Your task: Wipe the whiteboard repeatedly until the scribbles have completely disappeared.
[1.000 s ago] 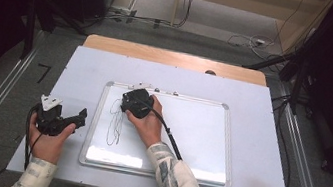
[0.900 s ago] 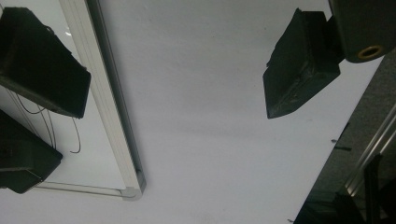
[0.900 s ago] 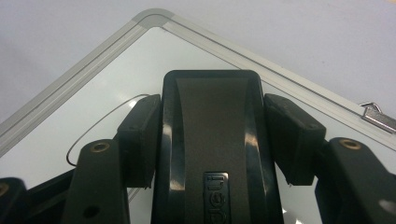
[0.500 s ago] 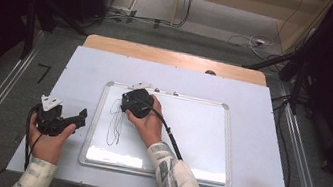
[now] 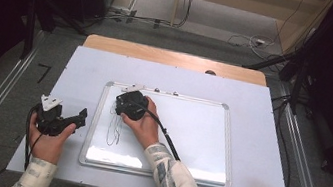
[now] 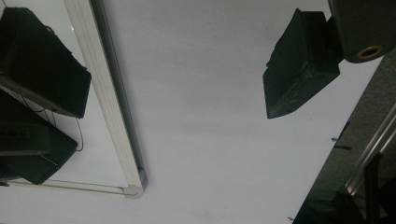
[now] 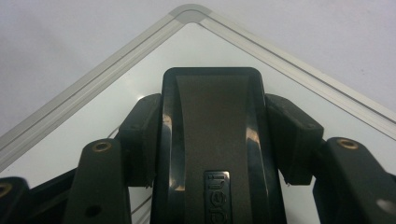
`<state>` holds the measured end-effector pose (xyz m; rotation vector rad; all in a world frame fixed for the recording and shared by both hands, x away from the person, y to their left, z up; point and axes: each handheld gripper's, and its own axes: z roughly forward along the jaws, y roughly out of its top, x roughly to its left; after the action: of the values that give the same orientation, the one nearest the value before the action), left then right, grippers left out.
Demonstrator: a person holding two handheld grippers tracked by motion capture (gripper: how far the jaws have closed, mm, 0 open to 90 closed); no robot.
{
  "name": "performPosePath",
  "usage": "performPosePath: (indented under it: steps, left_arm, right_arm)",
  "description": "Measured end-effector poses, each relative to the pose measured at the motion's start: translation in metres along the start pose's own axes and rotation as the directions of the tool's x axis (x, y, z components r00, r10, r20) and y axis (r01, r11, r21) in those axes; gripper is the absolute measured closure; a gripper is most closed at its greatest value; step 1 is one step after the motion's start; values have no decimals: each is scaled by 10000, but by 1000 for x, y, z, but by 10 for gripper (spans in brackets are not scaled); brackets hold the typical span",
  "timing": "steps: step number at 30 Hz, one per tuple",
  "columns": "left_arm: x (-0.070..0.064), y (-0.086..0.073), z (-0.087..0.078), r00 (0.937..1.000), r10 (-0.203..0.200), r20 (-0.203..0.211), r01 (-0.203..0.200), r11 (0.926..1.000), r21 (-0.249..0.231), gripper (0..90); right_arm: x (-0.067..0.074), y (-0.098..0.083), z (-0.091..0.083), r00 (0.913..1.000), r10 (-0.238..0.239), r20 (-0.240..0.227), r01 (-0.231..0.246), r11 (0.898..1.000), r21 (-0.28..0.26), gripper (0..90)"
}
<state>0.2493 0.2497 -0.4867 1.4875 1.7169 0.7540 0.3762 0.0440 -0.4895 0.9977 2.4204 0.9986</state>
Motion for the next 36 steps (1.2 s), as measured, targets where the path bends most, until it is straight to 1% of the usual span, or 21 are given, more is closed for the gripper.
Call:
performPosePath:
  steps: [3,4,7,9,10,11,15,21,23,26,27,31,32,36]
  left_arm:
    - [0,0,0,10000,-8,-4,8,10000,-21,85]
    - [0,0,-1,10000,-19,2,19,10000,-29,85]
    - [2,-1,-1,10000,-33,-7,33,10000,-21,85]
    - [3,-1,-1,10000,-70,-47,70,10000,8,85]
    - [4,-1,-1,9999,-105,-35,105,9999,-14,85]
    - [4,-1,-2,9999,-106,-64,106,9999,-16,85]
    - [2,-1,-2,10000,-48,-40,48,10000,-17,85]
    - [3,-1,-1,9999,-93,-49,93,10000,-3,85]
    - [3,-1,-1,9999,-96,-57,96,10000,-4,86]
    - [2,-1,-1,10000,-65,-32,65,10000,5,85]
    - [2,-1,-1,10000,-58,-35,58,10000,8,85]
    - [2,-1,-1,10000,-45,-40,45,10000,5,85]
    - [2,-1,-1,10000,-42,-37,42,10000,9,85]
    - [2,-1,-1,10000,-44,-37,44,10000,23,85]
  right_arm:
    - [-1,2,1,9999,116,-50,-116,9999,48,395]
    - [-2,3,3,10000,92,-1,-92,9999,63,395]
    - [-5,7,7,9996,250,114,-251,9997,39,394]
    - [-6,9,9,9996,222,172,-222,9997,38,394]
    - [-6,10,9,9994,284,198,-285,9996,58,394]
    - [-7,11,10,9996,204,214,-205,9998,46,394]
    - [-8,13,13,9992,302,259,-304,9995,62,394]
    - [-5,12,12,9993,248,293,-248,9997,-3,394]
    - [-3,11,11,9993,265,264,-266,9996,38,394]
    - [-1,10,10,9998,96,175,-95,10000,-5,394]
    - [1,9,9,9998,139,169,-139,9999,21,394]
    - [4,6,8,10000,-68,-3,68,10000,-33,394]
    - [5,6,7,10000,-34,-12,34,10000,-22,394]
    - [4,6,7,9999,-65,-149,65,10000,12,393]
